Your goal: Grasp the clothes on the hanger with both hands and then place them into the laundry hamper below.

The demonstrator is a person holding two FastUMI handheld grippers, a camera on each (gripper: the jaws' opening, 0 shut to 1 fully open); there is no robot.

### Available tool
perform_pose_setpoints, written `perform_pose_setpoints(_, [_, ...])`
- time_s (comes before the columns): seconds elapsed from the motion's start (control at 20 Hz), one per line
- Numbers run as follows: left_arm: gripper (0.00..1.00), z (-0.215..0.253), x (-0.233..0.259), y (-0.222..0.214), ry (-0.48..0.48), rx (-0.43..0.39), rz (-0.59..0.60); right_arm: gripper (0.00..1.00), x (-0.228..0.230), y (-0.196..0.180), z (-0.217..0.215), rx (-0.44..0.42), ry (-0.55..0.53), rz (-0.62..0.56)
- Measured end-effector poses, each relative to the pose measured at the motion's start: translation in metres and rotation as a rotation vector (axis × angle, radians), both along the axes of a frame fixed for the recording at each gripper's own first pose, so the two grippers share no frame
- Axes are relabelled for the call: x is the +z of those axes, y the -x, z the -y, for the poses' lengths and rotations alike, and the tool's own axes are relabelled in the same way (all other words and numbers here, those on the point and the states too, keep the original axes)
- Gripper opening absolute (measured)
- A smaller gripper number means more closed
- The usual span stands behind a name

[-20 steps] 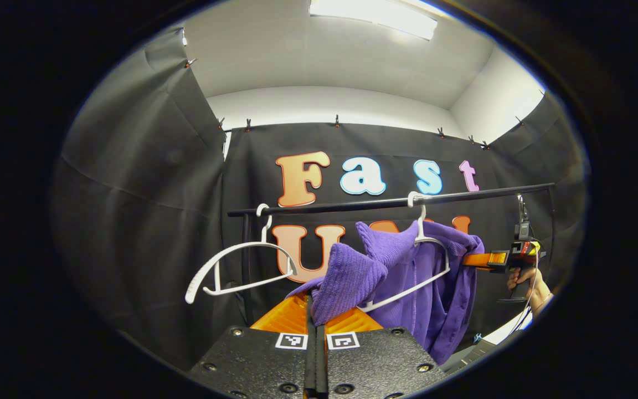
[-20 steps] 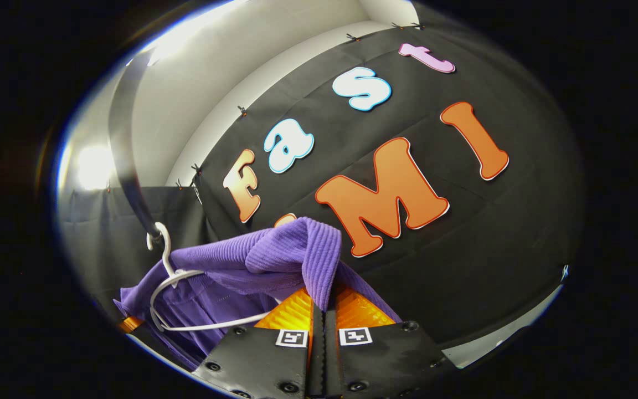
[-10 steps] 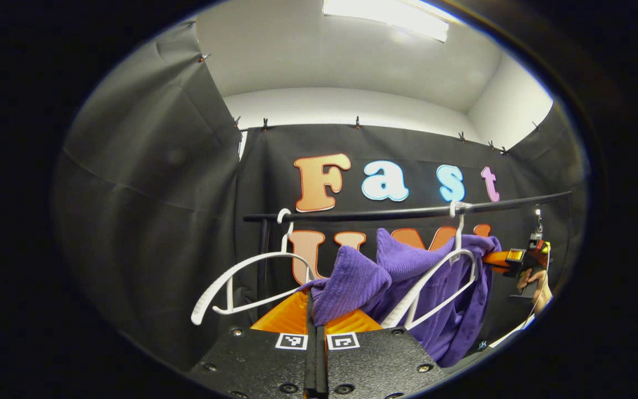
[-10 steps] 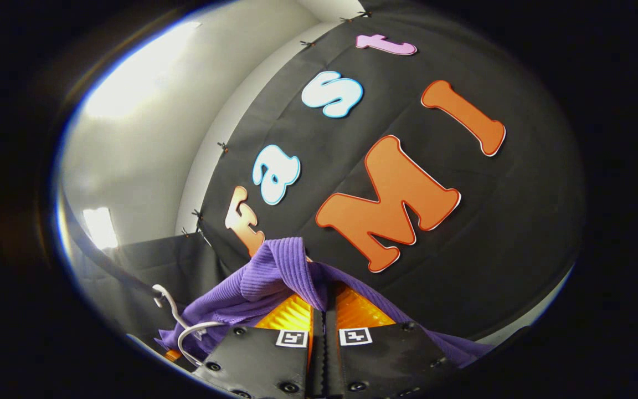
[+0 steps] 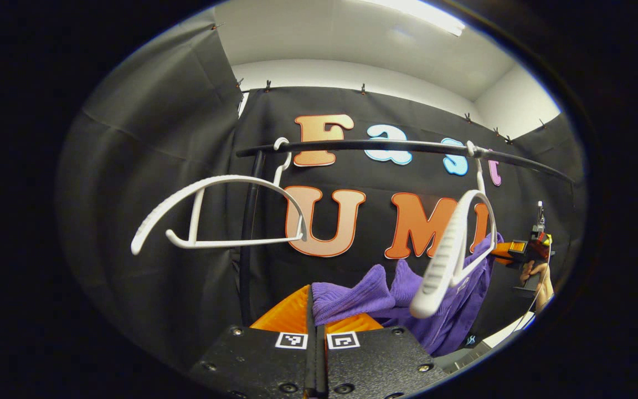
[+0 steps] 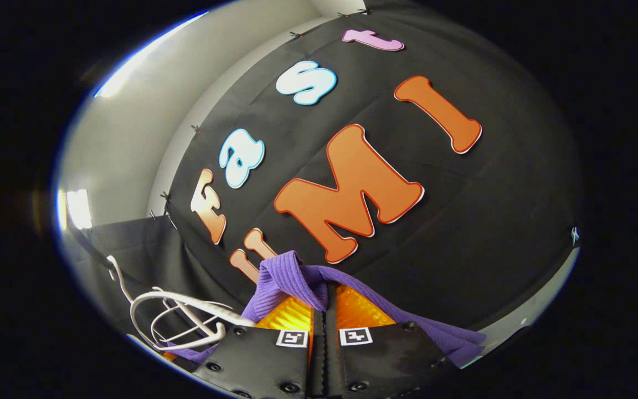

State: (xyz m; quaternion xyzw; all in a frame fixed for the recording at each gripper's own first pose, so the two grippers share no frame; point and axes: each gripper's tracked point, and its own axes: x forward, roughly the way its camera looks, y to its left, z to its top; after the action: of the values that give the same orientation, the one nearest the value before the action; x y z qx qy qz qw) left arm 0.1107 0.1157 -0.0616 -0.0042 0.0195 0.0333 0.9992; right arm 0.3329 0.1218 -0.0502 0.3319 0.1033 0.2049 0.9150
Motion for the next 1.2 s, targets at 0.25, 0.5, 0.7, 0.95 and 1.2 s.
perform_pose_setpoints(0.25, [0.0,-0.002,-0.021,0.025,0.03,0.005,-0.009,0.07,-0.047,0.036,0.014,-0.004,0.086,-0.047])
perform_pose_setpoints(0.5, [0.0,0.017,-0.033,0.047,0.017,0.001,-0.017,0.07,-0.072,0.08,0.013,0.012,0.194,-0.058])
perform_pose_setpoints(0.7, [0.0,0.05,-0.052,0.056,0.043,-0.054,-0.056,0.07,-0.08,0.123,0.009,0.022,0.26,-0.056])
perform_pose_setpoints(0.95, [0.0,0.096,-0.079,0.054,0.077,-0.126,-0.117,0.08,-0.086,0.163,0.011,0.014,0.341,-0.034])
perform_pose_setpoints(1.2, [0.0,0.15,-0.104,0.057,0.109,-0.199,-0.168,0.07,-0.102,0.184,0.012,0.015,0.407,-0.03])
